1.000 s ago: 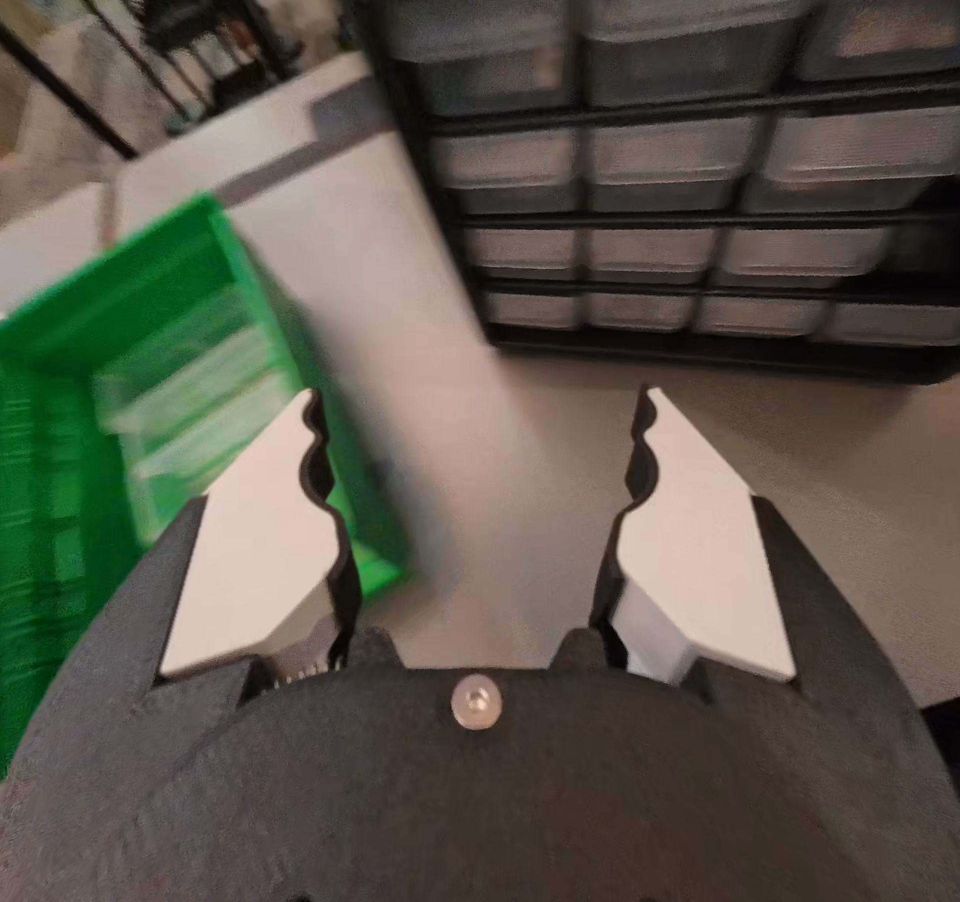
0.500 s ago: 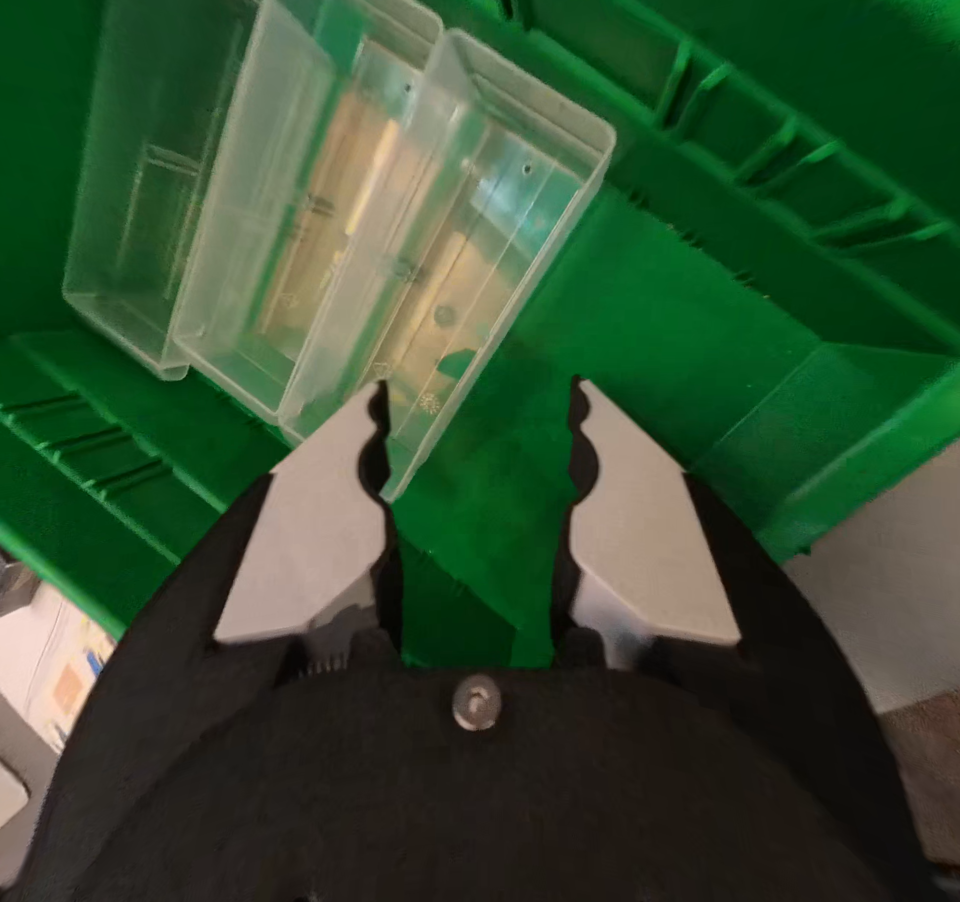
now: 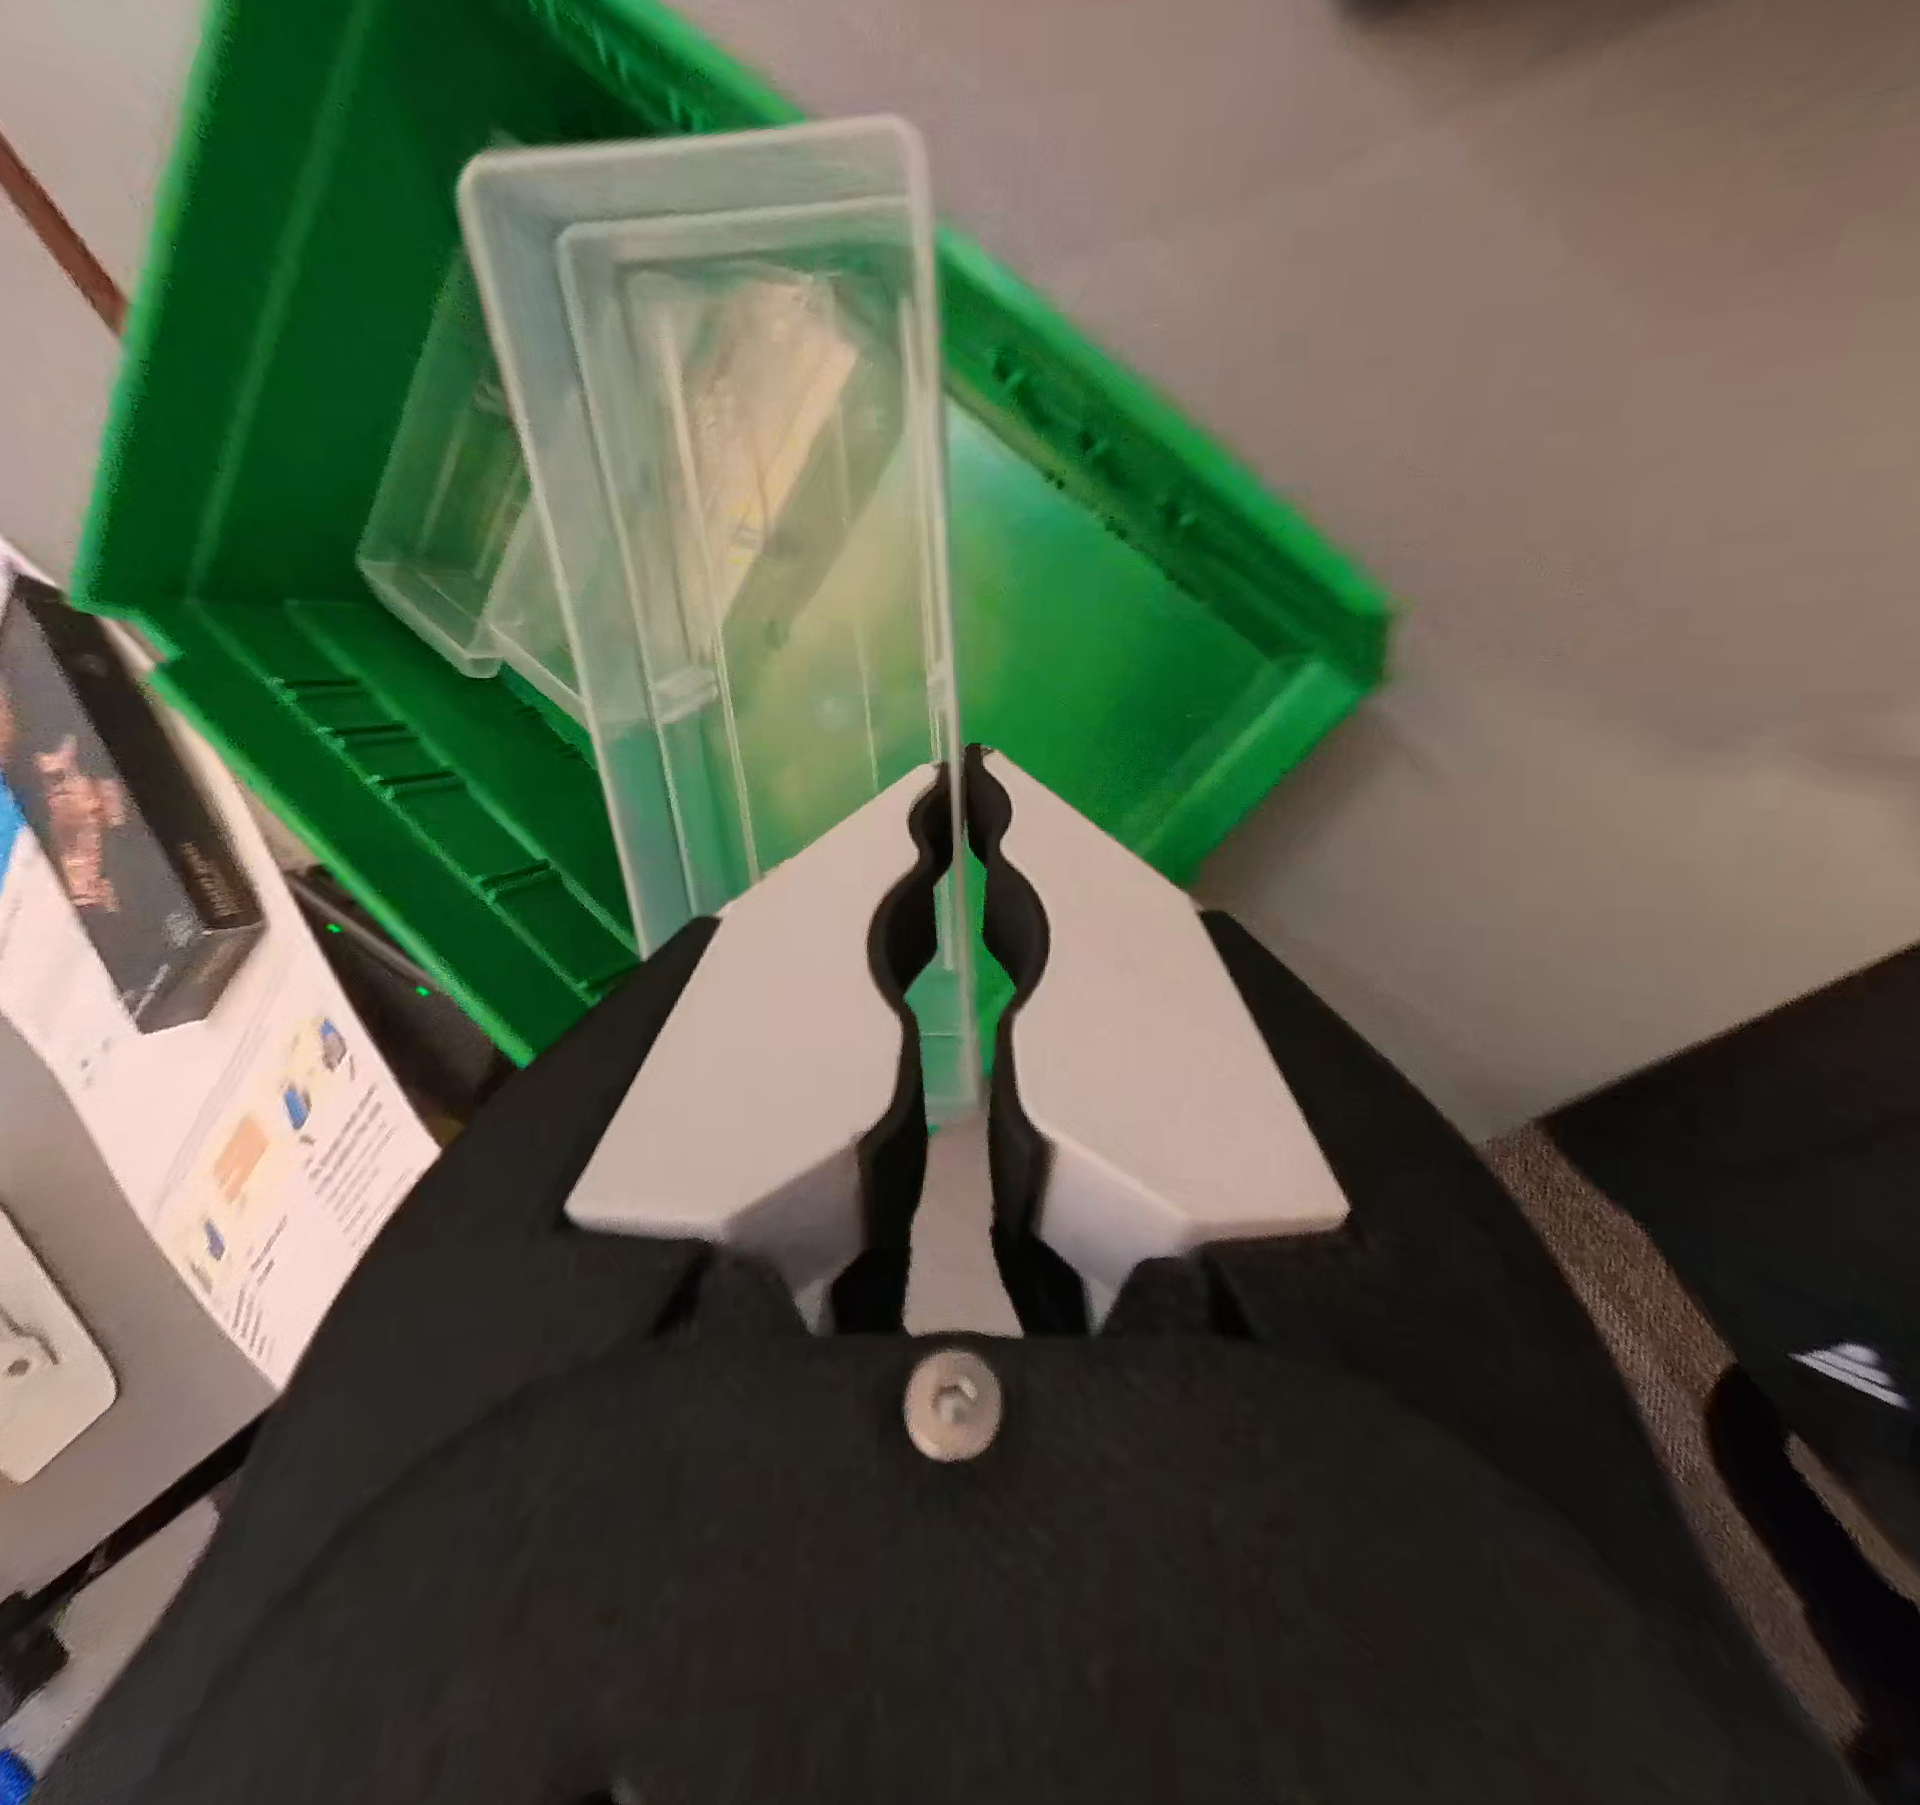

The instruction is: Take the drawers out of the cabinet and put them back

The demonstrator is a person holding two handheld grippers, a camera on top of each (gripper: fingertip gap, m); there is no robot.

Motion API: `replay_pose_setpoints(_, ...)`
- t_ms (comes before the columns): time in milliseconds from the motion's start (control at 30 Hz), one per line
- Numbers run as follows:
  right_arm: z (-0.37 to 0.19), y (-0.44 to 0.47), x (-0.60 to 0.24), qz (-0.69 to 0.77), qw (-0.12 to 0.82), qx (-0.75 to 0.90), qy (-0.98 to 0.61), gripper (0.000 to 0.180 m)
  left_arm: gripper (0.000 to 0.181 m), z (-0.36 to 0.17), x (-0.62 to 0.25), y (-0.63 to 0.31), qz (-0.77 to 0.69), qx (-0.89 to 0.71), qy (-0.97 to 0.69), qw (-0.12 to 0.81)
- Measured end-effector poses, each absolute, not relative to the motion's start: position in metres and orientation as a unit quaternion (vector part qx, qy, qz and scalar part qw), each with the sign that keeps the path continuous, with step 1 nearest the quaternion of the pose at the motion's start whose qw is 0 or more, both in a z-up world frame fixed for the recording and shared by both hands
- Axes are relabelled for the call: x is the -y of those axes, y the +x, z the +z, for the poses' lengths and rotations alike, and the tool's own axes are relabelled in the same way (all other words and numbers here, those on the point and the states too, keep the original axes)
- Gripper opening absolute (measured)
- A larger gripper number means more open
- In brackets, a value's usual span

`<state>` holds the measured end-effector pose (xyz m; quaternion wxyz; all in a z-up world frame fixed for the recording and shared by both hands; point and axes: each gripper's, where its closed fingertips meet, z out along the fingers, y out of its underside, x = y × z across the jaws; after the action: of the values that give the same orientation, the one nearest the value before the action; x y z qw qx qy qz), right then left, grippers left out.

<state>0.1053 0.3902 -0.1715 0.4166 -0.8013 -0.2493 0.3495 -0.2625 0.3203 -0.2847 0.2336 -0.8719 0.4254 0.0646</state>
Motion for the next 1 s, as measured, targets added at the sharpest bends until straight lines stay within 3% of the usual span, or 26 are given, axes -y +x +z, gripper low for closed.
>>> replay_pose_setpoints(167, -0.171, 0.105, -0.39, 0.348, 0.417, 0.247, -0.802, 0.088, 0.0, -0.25, -0.268, -0.171, -0.02, -0.436, -0.855, 0.278)
replay_pose_setpoints(400, -0.172, 0.105, -0.386, 0.345, 0.418, 0.242, -0.804, 0.088, 0.0, -0.342, -0.204, -0.081, -0.081, -0.473, -0.861, 0.17)
replay_pose_setpoints(567, -0.171, 0.105, -0.385, 0.346, 0.418, 0.242, -0.804, 0.087, 0.0, -0.38, -0.189, -0.064, -0.081, -0.482, -0.861, 0.143)
replay_pose_setpoints(600, -0.171, 0.105, -0.385, 0.346, 0.419, 0.242, -0.804, 0.087, 0.004, -0.383, -0.186, -0.062, -0.079, -0.488, -0.857, 0.144)
replay_pose_setpoints(733, -0.171, 0.105, -0.385, 0.348, 0.419, 0.242, -0.803, 0.086, 0.053, -0.37, -0.188, -0.061, -0.068, -0.493, -0.845, 0.195)
replay_pose_setpoints(867, -0.17, 0.105, -0.385, 0.35, 0.421, 0.242, -0.801, 0.086, 0.089, -0.35, -0.206, -0.078, -0.03, -0.483, -0.835, 0.26)
replay_pose_setpoints(1000, -0.17, 0.105, -0.385, 0.35, 0.421, 0.242, -0.801, 0.086, 0.085, -0.379, -0.205, -0.102, -0.027, -0.478, -0.858, 0.188)
